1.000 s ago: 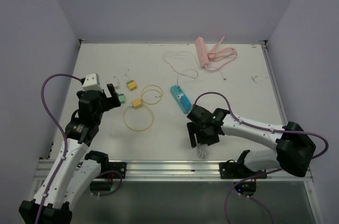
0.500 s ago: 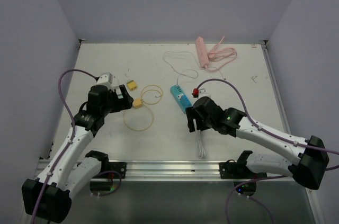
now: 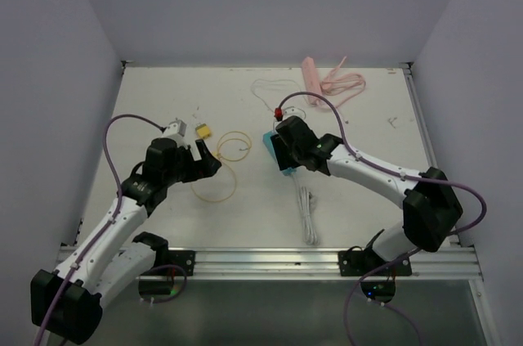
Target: Pull the plug off the socket
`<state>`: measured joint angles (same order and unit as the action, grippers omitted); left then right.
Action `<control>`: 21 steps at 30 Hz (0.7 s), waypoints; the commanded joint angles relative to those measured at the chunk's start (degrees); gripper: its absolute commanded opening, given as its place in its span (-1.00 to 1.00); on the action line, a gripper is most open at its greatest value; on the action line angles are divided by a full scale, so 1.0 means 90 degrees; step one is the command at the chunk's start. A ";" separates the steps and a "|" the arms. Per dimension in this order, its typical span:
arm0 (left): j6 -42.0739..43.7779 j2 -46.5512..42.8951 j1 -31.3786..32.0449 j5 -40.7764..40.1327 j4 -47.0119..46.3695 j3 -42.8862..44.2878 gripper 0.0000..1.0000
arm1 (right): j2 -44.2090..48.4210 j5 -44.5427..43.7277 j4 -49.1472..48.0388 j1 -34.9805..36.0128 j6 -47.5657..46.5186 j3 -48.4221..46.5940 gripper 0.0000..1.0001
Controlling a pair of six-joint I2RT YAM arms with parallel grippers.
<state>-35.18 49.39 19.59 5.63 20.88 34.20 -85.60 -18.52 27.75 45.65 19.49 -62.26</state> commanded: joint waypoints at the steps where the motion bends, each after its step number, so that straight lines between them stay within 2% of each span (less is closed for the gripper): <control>1: -0.0252 -0.0360 0.0030 0.0136 -0.0007 -0.0215 0.95 | -0.0330 0.0075 -0.0339 -0.0150 -0.0368 -0.0387 0.24; 5: -0.0281 -0.0351 0.0030 0.0194 -0.0006 -0.0284 0.95 | -0.0839 0.0241 -0.0407 -0.0238 -0.0466 -0.0621 0.07; 12: -0.0427 -0.0039 0.0030 0.0517 -0.0590 -0.0352 0.95 | -0.1299 0.0349 -0.0437 -0.0248 -0.0524 -0.0748 -0.09; 16: -0.0573 0.0468 0.0078 0.0810 -0.1187 -0.0372 0.93 | -0.1348 0.0359 -0.0456 -0.0248 -0.0524 -0.0651 -0.34; 17: -0.0632 0.0605 0.0137 0.0820 -0.1275 -0.0343 0.93 | -0.1338 0.0417 -0.0466 -0.0248 -0.0524 -0.0612 -0.45; 21: -0.0905 0.1250 0.0322 0.0908 -0.1995 -0.0255 0.93 | -0.1134 0.0670 -0.0495 -0.0248 -0.0495 -0.0388 -0.63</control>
<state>-40.45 57.93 21.08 11.62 11.68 31.16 -97.89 -14.83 25.43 43.59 15.31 -66.57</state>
